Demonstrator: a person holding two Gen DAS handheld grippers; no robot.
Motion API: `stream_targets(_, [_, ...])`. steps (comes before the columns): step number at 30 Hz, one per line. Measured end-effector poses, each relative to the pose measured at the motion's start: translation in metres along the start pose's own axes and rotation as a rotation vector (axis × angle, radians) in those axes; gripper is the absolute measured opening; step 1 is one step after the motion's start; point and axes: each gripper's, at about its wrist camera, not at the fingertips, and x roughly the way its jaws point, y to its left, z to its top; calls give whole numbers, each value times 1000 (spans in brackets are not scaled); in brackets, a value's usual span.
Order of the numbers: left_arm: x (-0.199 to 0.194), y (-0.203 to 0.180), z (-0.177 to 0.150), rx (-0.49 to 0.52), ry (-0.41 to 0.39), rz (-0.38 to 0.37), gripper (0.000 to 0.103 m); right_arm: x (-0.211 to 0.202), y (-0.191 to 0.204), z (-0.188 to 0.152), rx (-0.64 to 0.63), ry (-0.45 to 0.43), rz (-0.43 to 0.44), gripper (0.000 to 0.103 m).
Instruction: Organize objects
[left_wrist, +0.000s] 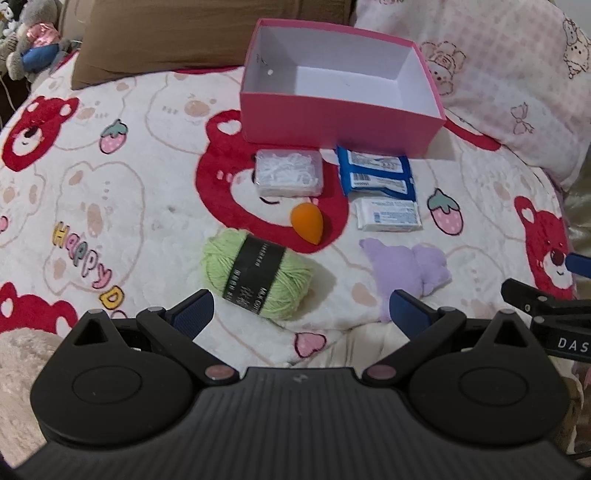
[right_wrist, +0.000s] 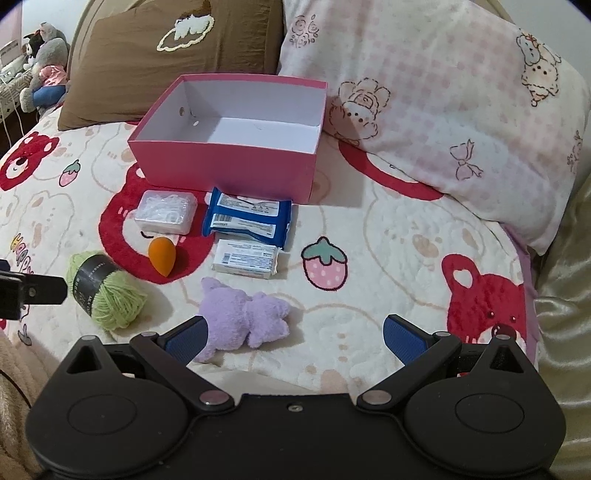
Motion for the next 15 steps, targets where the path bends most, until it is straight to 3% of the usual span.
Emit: stream_targets(15, [8, 7, -3, -30, -60, 12, 103, -4, 3, 0, -3, -14, -3, 102])
